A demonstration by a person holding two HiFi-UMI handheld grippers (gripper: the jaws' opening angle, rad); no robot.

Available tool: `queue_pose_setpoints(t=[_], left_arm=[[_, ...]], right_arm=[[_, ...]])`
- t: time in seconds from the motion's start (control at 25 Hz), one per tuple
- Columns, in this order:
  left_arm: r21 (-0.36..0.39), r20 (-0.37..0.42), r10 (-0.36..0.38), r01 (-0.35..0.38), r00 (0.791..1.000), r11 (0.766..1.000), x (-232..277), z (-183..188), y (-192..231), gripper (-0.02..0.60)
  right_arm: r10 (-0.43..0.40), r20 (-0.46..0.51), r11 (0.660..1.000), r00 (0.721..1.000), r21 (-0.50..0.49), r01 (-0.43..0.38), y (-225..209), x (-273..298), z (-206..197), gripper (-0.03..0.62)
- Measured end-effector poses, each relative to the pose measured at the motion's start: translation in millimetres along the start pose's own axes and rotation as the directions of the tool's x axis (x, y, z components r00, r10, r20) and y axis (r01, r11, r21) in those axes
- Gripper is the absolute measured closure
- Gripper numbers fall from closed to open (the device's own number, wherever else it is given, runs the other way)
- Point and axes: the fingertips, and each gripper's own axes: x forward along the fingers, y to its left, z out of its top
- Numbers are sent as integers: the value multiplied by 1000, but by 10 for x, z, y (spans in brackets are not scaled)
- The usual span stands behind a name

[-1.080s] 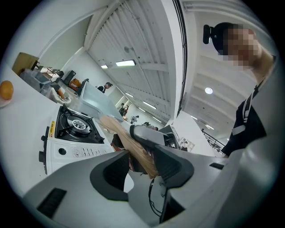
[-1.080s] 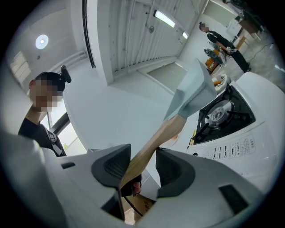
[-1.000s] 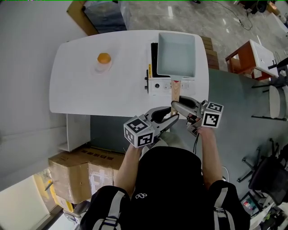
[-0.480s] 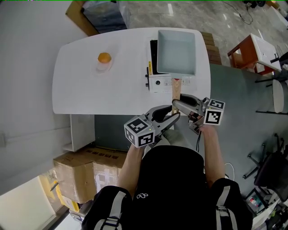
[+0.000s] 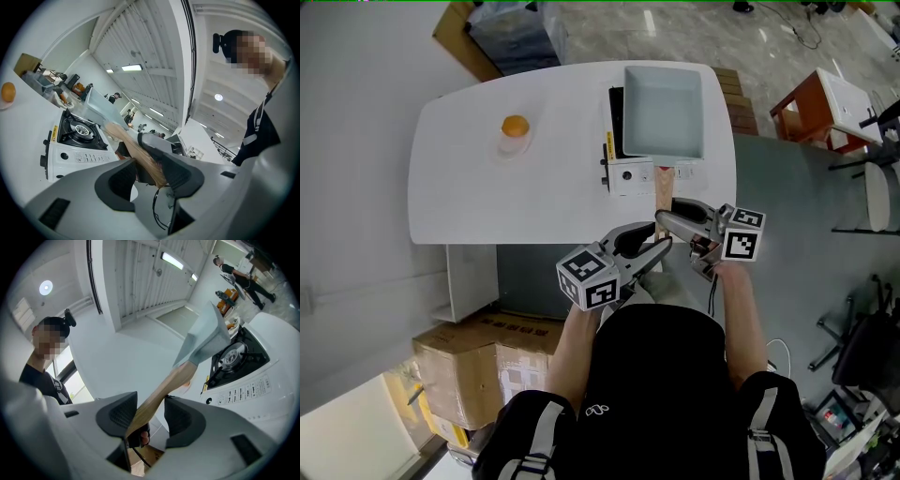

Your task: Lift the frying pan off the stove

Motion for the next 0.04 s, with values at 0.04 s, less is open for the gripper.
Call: queue_pose_setpoints(t=[0.04], left_arm=[[0,0,0,0,1000,1000,-4,-1,-1,399]], right_arm=[[0,1,1000,1000,-1,0,4,3,-1,407]])
